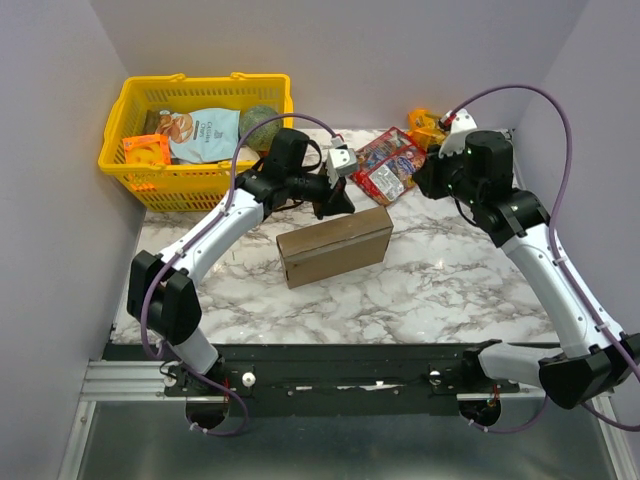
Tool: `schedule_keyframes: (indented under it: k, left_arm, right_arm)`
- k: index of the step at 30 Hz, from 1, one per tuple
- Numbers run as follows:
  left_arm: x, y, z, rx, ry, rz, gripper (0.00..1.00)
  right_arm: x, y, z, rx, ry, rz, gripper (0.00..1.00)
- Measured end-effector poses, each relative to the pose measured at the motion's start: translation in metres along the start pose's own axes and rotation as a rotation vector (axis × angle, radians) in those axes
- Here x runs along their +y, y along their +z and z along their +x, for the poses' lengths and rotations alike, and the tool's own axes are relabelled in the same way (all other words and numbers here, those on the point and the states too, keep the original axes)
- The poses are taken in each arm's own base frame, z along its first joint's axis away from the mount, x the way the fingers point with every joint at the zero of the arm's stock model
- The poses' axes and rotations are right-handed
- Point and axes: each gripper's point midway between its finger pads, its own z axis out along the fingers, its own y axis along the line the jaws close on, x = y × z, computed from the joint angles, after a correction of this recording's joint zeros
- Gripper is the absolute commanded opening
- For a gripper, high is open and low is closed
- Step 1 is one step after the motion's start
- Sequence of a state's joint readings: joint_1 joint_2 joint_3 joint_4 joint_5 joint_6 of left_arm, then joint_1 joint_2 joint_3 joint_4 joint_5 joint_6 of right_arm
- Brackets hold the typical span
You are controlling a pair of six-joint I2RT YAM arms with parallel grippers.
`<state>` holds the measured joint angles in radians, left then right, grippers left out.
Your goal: Unpack the express box
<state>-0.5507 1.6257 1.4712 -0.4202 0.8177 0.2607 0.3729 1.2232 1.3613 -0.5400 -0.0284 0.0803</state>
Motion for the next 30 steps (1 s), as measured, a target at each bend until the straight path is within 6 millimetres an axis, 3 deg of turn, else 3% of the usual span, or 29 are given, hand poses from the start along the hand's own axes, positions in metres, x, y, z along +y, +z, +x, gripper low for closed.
schedule_keyframes:
  k: [7, 15, 18, 30]
  left_arm:
    - [-0.004, 0.004, 0.001, -0.018, -0.035, 0.026, 0.0]
    - [-0.015, 0.018, 0.046, 0.063, -0.085, 0.046, 0.0]
    - [-0.015, 0.018, 0.044, 0.046, -0.062, 0.034, 0.0]
    - [-0.015, 0.018, 0.045, 0.025, -0.042, 0.017, 0.0]
  right_arm:
    - [0.013, 0.0, 0.019, 0.043, 0.049, -0.056, 0.0]
    - [0.041, -0.002, 0.026, 0.053, 0.005, -0.073, 0.0]
    - [0.048, -0.002, 0.031, 0.058, -0.026, -0.06, 0.0]
    - [0.035, 0.012, 0.042, 0.087, -0.114, 0.061, 0.01]
